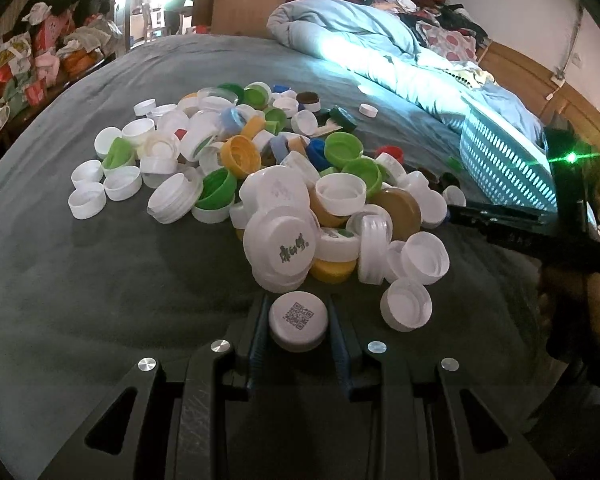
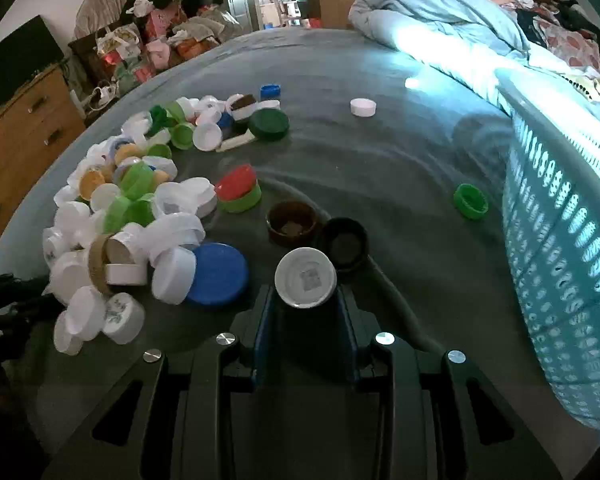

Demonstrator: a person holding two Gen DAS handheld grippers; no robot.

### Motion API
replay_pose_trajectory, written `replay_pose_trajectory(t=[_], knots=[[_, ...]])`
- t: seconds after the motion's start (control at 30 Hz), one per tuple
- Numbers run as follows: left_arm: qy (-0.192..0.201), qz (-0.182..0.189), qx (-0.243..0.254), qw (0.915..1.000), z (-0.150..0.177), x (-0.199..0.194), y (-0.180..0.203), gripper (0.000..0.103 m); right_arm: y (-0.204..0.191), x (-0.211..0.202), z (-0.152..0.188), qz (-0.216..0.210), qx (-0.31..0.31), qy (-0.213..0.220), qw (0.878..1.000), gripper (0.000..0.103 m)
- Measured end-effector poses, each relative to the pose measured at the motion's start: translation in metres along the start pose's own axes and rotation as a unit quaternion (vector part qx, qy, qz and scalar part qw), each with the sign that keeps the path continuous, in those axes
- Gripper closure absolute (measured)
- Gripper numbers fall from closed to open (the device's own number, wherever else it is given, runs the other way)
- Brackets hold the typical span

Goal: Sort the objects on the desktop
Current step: 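Grasp a white cap with the right tool while the left tool holds its cap, then carry both caps over the teal basket and release them inside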

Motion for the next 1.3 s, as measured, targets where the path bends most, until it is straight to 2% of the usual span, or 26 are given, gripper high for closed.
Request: replay_pose_trajectory(t=[0.23,0.4,0.53,0.7,0.83,1.0,1.1,1.3], knots=[[-0.002,-0.003,0.001,1.0000,-0.002,-0.001,-0.001,0.072,0.000,-0.009,-0.003,-0.011,-0.002,0.002,1.000,0.076],[0.009,-0.028,-0.013,0.9995,-0.010,-0.023,-0.011,0.072,-0.015,-0.057,-0.009,-0.041,0.014,0.027,0.999,0.076],[0.032,-0.053,-0.036,0.9974,-0.028,-0.052,-0.023,0.072,-0.041,-0.092,-0.018,-0.065,-0.006,0.053,0.996,0.076],[0.065,-0.060,-0.024,0.9958,-0.064,-0.083,-0.012,0.072,-0.053,-0.123,-0.045,-0.082,-0.015,0.088,0.993,0.076],[0.084,-0.055,-0.009,0.9949,-0.095,-0.101,0.008,0.072,-0.051,-0.143,-0.066,-0.074,-0.024,0.110,0.991,0.076],[0.092,-0.048,0.018,0.9944,-0.127,-0.098,0.039,0.072,-0.030,-0.162,-0.091,-0.052,-0.019,0.128,0.990,0.076],[0.089,-0.037,0.031,0.9948,-0.142,-0.092,0.061,0.072,-0.007,-0.175,-0.101,-0.032,-0.009,0.137,0.990,0.076],[0.070,0.001,0.074,0.9948,-0.185,-0.075,0.130,0.072,0.052,-0.206,-0.113,0.013,0.024,0.150,0.988,0.076]])
Point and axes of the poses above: each gripper's, at about its wrist camera, not at the fingertips, and x roughly the way its jaws point, y to its right, z to its underside, the point moved 7 cm from there along x, roughly the way its jaws point, and after that the axes turned 5 degrees about y, right-handed, at the moved point
